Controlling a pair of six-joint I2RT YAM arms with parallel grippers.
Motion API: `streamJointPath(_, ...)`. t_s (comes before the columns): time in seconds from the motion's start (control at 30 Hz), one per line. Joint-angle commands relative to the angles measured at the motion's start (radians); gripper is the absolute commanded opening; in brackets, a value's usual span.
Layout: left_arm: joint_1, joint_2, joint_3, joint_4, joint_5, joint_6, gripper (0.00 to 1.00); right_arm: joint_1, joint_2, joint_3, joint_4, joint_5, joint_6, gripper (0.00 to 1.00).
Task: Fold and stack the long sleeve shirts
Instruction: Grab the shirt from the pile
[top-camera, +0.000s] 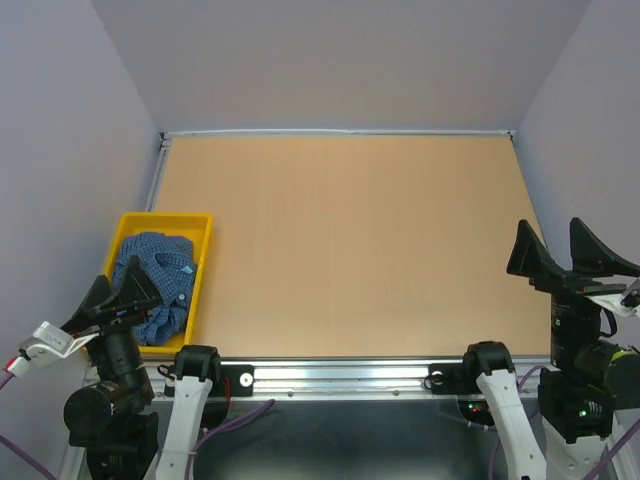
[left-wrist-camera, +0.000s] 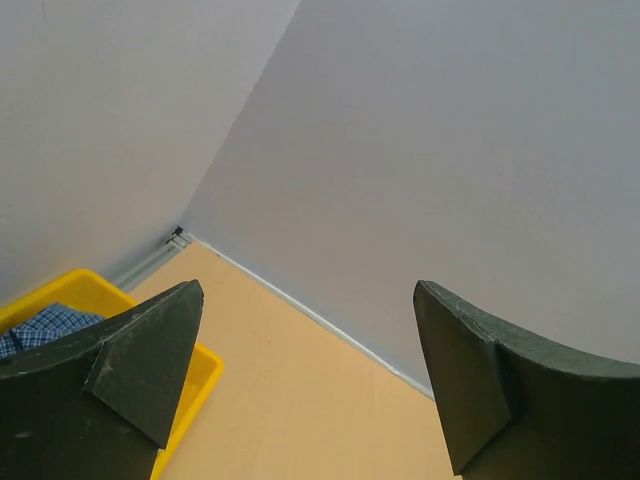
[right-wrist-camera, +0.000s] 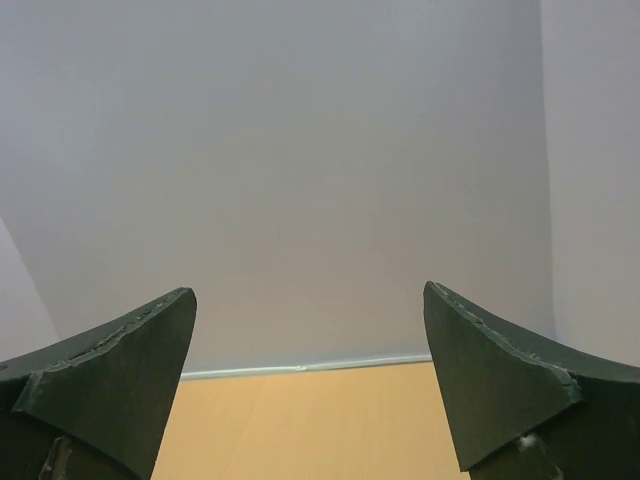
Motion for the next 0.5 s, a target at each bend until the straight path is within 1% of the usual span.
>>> streamJointPath(0.0,0.002,-0.075,-0.011,0.007,0.051,-0.01,0.99,0.006,0.001,-0.015,0.006,-0.022,-0.015,1.0)
streamJointPath(0.17,0.002,-0.031,-0.063,-0.011,0.109,-0.036,0.99,0.006,0.016,-0.043,-0.002,-0.017,0.021,1.0)
streamJointPath(0.23,0.002,0.017,-0.086,-0.048,0.1,-0.089,0.99,0.004,0.035,-0.06,-0.002,-0.014,0.044,1.0)
streamJointPath(0.37,0.002,0.098,-0.121,-0.053,0.148,-0.148,0.99,0.006,0.146,-0.08,-0.023,-0.017,0.109,1.0)
streamJointPath(0.47,0.001,0.21,-0.131,-0.065,0.165,-0.185,0.99,0.004,0.216,-0.098,-0.031,-0.007,0.147,1.0)
